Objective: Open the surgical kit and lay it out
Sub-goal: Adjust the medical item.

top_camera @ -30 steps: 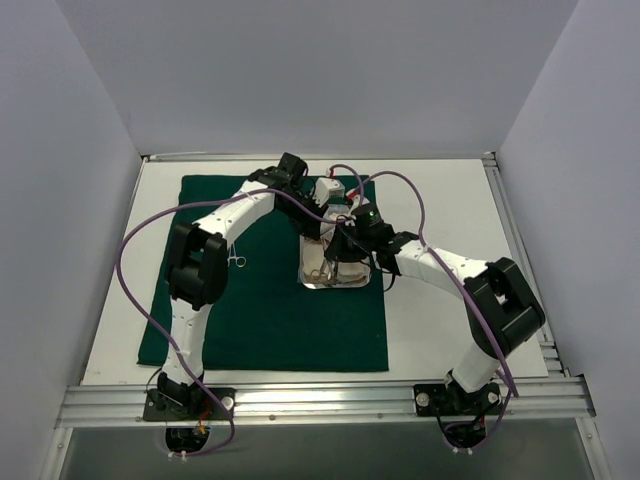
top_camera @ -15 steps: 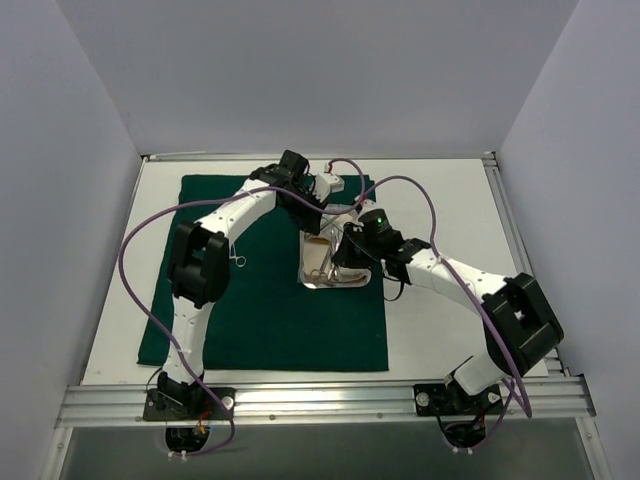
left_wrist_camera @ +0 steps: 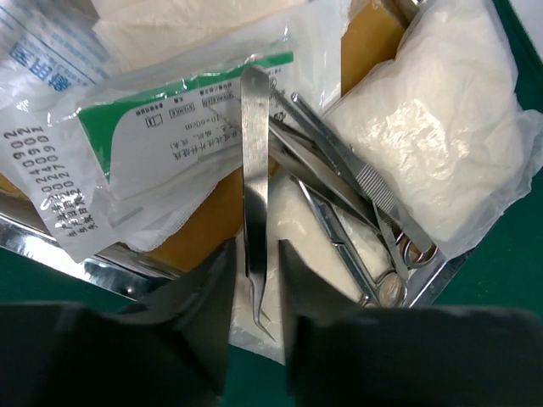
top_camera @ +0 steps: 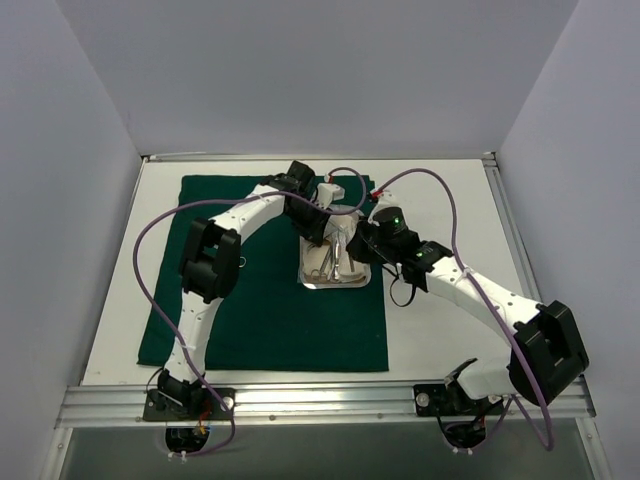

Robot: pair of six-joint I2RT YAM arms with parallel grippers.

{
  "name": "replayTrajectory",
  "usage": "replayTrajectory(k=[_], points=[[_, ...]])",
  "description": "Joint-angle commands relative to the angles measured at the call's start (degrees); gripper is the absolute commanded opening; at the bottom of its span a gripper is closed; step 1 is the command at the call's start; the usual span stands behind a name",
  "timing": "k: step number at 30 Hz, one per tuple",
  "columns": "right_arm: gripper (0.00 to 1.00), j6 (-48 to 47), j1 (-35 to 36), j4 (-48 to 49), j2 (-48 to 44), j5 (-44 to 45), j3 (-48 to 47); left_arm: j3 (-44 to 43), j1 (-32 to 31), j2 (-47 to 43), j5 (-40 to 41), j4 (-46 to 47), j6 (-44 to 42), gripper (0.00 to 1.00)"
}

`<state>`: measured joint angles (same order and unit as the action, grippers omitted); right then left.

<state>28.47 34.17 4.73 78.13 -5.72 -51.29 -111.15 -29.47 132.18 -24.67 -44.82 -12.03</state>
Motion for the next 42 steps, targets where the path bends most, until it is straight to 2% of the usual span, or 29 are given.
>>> replayTrajectory(k=[1,5,12,20,22,26,31,38,42], points=[[0.00,-1.75,0.54,-3.32,-3.33,9.83,-0.57,-3.63,-0.67,-1.22,-2.22,0.08,0.78,0.38],[0.00,-1.49,0.63,-1.93,-6.40,12.83,0.22,-4.68,-1.11,-3.41,-5.21,-2.55,-0.10,0.52],[0.00,-3.94,0.37,-1.48,-7.64,14.07,-1.79,-7.13,-1.64,-7.72,-10.66,-6.94,0.34,0.65],[0.00,-5.35,1.51,-1.66,-8.43,16.43,-6.80,-9.61,-0.68,-15.53,-18.30,-12.39,1.13,0.67],[0.00,-5.53,2.82,-1.31,-7.91,17.49,-7.77,-8.82,-0.15,-17.47,-19.10,-12.57,1.57,0.70],[0.00,-6.23,5.46,1.50,-6.41,18.98,-8.48,-7.24,0.65,-22.74,-20.42,-9.60,3.50,0.76],[0.00,-6.58,7.48,5.54,-5.97,18.46,-8.30,-5.13,0.65,-24.69,-23.93,-5.38,7.54,0.80],[0.00,-6.58,8.45,8.10,-4.65,16.61,-8.74,-3.10,0.56,-24.78,-17.00,-0.10,13.79,0.80],[0.00,-6.41,8.89,9.07,-3.69,15.74,-8.74,-3.63,0.56,-23.55,-16.11,0.52,15.11,0.77]])
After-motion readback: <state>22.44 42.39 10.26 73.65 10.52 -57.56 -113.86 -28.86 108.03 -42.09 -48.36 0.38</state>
